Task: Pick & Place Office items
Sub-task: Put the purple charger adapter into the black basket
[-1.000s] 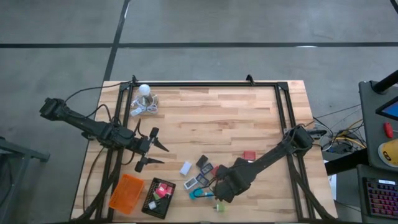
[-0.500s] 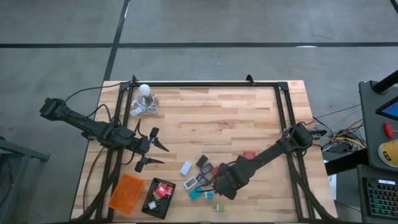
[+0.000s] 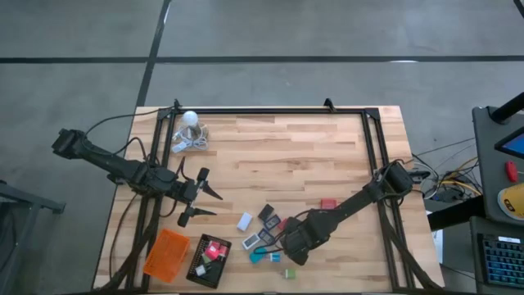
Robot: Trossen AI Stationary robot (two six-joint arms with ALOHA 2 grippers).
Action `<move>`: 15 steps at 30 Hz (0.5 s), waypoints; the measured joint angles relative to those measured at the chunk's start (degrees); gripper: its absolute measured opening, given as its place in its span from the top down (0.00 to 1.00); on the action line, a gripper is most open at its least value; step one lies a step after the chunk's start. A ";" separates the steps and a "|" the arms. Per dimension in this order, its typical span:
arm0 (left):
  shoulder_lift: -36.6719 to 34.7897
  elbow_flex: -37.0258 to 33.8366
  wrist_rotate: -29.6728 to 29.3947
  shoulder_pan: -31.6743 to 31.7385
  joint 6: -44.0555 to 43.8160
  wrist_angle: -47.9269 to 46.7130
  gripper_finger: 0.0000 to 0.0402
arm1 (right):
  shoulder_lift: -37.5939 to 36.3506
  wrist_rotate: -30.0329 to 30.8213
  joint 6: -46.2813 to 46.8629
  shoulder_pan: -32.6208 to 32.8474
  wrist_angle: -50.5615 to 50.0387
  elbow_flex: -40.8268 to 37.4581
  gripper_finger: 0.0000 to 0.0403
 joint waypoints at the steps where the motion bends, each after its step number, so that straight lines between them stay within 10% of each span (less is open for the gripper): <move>1: 0.00 0.00 0.00 0.00 0.00 0.00 0.39 | 0.00 0.00 0.00 0.00 0.02 0.00 0.48; 15: 0.00 0.00 0.00 0.00 0.22 0.00 0.39 | 0.13 0.40 -0.46 0.04 1.65 0.15 0.56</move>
